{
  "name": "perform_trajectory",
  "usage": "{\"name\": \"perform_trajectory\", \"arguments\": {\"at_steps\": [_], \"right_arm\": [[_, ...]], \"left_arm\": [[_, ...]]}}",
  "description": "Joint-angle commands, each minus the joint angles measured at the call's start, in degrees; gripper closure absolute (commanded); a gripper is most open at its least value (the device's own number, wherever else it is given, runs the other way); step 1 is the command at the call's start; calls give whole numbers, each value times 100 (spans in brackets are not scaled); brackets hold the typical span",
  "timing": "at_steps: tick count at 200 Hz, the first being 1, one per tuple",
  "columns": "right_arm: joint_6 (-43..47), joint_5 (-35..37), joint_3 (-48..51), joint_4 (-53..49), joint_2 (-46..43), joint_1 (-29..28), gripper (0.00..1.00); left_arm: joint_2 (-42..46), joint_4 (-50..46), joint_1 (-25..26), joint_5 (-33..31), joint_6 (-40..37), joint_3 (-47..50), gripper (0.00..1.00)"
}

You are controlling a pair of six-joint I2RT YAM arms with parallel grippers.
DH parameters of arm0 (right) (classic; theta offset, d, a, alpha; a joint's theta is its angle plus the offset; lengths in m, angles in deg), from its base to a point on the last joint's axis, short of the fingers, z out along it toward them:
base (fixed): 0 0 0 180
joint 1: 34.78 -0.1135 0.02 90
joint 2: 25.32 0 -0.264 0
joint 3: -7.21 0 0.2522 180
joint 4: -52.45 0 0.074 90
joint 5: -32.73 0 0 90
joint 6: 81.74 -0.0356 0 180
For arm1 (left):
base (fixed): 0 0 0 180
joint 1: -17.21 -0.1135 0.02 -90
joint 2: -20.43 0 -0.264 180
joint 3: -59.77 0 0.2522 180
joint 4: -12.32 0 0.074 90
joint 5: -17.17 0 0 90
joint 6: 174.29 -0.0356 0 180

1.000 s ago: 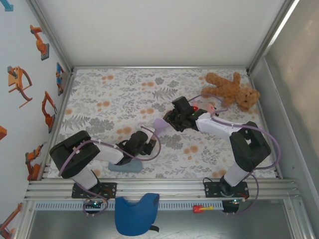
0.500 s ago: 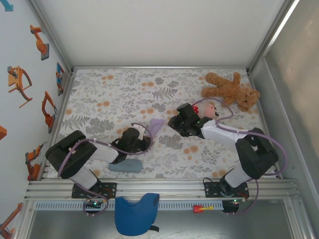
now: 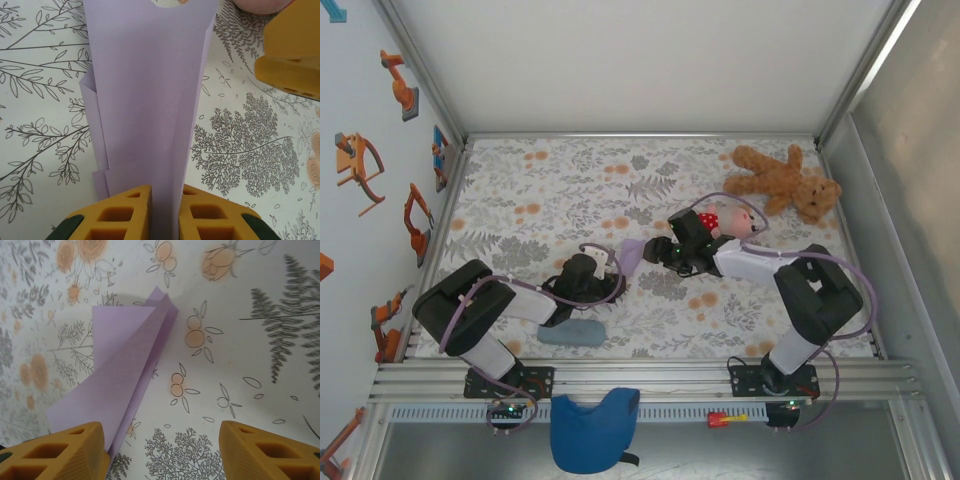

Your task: Fold a paper plane with a square sheet of paper (pick it up from the middle)

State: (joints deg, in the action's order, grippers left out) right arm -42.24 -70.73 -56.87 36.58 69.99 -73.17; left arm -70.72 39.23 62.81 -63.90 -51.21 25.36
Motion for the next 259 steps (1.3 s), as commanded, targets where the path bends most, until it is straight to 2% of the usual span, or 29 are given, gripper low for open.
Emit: {"name": "perform_trajectory", "arguments": {"at_steps": [1,44,118,219,259], "right_arm": [[519,-186,-398,-149,244,-104,34],[736,-281,-793,-313,670,-199,31],[1015,30,-1339,-854,1311,-265,32],[1148,308,-1616,-1474,1779,-354,32],[1148,324,-1681,-1604,1868,-387,33]], "left_arm": [[-115,-243,-1,267,146,-97,82],[-89,-287,-24,297,181,-102,82],[-42,-363,-36,382,251,-117,81],[646,-1230,-105,474,634,-387,62],[895,-1676,-144,400,867,-492,58]]}}
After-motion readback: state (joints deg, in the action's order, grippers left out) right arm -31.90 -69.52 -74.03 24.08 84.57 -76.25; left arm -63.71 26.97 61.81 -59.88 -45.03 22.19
